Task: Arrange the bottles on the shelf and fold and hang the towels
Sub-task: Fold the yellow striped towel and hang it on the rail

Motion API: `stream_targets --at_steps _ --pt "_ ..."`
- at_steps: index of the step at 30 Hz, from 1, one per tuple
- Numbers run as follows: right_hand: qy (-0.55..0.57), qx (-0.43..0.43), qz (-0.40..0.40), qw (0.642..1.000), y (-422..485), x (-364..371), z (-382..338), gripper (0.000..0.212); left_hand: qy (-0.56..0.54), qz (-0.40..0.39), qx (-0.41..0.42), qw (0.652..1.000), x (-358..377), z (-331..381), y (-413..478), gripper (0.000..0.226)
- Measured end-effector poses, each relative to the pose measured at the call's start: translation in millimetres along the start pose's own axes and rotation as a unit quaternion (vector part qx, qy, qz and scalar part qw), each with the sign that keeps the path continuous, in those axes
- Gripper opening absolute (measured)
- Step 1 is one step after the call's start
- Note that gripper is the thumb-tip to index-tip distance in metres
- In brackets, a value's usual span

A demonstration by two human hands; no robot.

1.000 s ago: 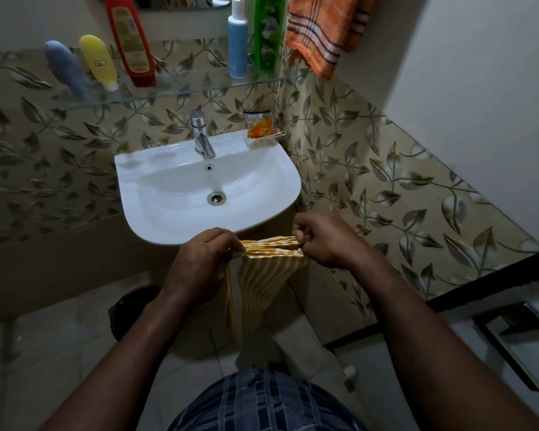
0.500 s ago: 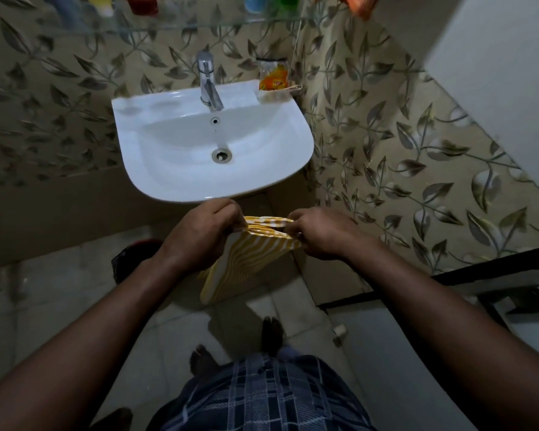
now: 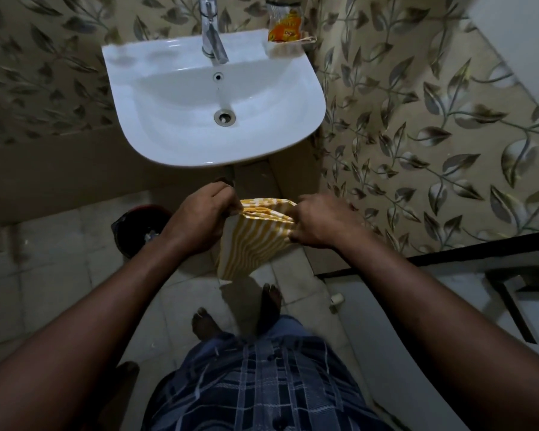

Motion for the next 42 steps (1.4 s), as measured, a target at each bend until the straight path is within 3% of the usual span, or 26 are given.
stream_targets --at_steps 3,6,10,13,16,19,21,24,30,35,39,42 --pt "-0.030 -0.066 -0.021 0.997 -1 5 -24 0.050 -0.009 0.007 0.018 1.000 2 7 4 0.012" --pt "-0.050 -0.031 -0.049 0.997 1 14 -17 0.064 0.019 0.009 0.020 1.000 -3 5 5 0.017" --pt "-0.017 0.012 -0.042 0.999 3 1 -1 0.062 0.082 -0.063 -0.008 0.995 7 -10 -9 0.025" --pt "-0.013 0.049 -0.027 0.998 6 -12 7 0.059 0.035 -0.031 -0.043 0.998 2 -21 -16 0.028" --pt "-0.050 0.051 -0.044 0.996 7 -12 3 0.059 -0.010 0.007 -0.022 1.000 1 -7 -13 0.022" --pt "-0.088 0.010 0.019 0.996 6 -25 -7 0.059 -0.030 0.023 0.024 0.999 -2 18 -4 0.013" --pt "-0.061 -0.062 0.070 0.994 4 -36 -18 0.058 -0.056 0.050 0.034 0.997 -12 26 3 0.014" --pt "-0.016 -0.120 0.066 0.990 0 -40 -17 0.058 -0.061 0.072 0.038 0.995 -34 30 11 0.025" --pt "-0.056 -0.067 0.075 0.993 -4 -58 17 0.062 0.010 0.062 0.030 0.998 -60 14 8 0.025" --pt "-0.063 -0.041 0.115 0.990 -3 -68 9 0.043 0.013 0.075 0.005 0.997 -59 6 12 0.028" --pt "0.000 -0.015 0.129 0.991 0 -72 17 0.050 -0.010 0.100 -0.022 0.995 -66 0 9 0.032" --pt "-0.010 0.007 0.106 0.994 -4 -75 25 0.043 -0.026 0.095 -0.020 0.995 -67 2 12 0.033"
Point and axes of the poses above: each hand's wrist, its own y-axis towards the middle knuckle, its own x-axis out of the palm, z = x × y, the point moved 6 cm from there along y, towards the middle knuckle, and after that the axes turned 10 degrees about -y, right-handed, at the moved point
